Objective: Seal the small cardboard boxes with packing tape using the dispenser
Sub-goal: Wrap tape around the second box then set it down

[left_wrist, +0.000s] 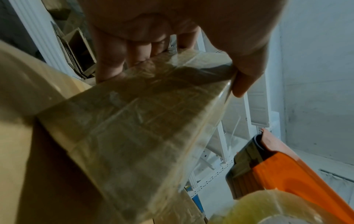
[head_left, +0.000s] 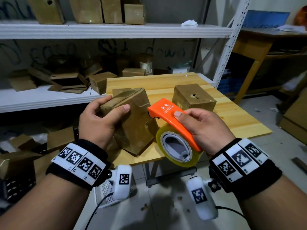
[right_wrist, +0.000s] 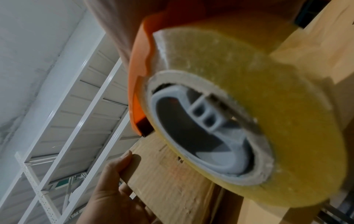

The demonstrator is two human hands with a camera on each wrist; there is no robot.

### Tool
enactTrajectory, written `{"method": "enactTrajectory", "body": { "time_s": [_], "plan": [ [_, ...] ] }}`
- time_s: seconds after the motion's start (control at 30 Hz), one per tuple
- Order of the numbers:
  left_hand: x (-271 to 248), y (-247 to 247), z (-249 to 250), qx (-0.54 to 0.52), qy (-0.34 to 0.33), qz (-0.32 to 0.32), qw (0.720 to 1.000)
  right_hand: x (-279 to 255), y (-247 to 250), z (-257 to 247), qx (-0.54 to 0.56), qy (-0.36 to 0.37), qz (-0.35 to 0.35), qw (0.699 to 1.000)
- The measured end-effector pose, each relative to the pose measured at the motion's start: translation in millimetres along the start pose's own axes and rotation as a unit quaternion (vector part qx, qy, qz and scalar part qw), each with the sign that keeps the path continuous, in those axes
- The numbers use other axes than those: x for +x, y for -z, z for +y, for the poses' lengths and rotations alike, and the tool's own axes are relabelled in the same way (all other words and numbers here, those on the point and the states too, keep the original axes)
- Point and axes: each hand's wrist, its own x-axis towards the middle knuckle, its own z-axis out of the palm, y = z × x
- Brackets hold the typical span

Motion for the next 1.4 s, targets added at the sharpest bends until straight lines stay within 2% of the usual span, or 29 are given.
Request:
{"method": "enactTrajectory", "body": {
  "time_s": [0.07,0.2,0.37,0.7,1.1,1.4],
  "plan": [
    [1.8,-0.3,-1.4,-0.015,0.014,0.008,1.0,0.0,0.4,-0.1,-0.002,-0.001,0.004,1.0],
    [9.1,6.8,-3.8,-0.097,0.09,0.022,0.991,-2.0,-0.2,3.4,-0.015,-0.006,0.007,1.0],
    [9.0,7.2,-7.2,-0.12,0.123,-0.018,0.985,-3.3,0.0,5.3,-0.026,-0.007,0.011,1.0],
    [8.5,5.3,-5.1,-0.155,0.193,0.01,0.969,-2.0,0.8,7.7,-0.034,-0.003,0.018,0.999],
    [11.9,12.4,-0.7,-0.205,0.223,0.024,0.953,-3.4,2.8,11.1,-0.025,-0.01,0.004,1.0],
    [11.4,16.9,9.2,-0.236,0.256,0.01,0.937,-4.5,10.4,14.2,-0.033,-0.016,0.008,0.999]
  ]
}}
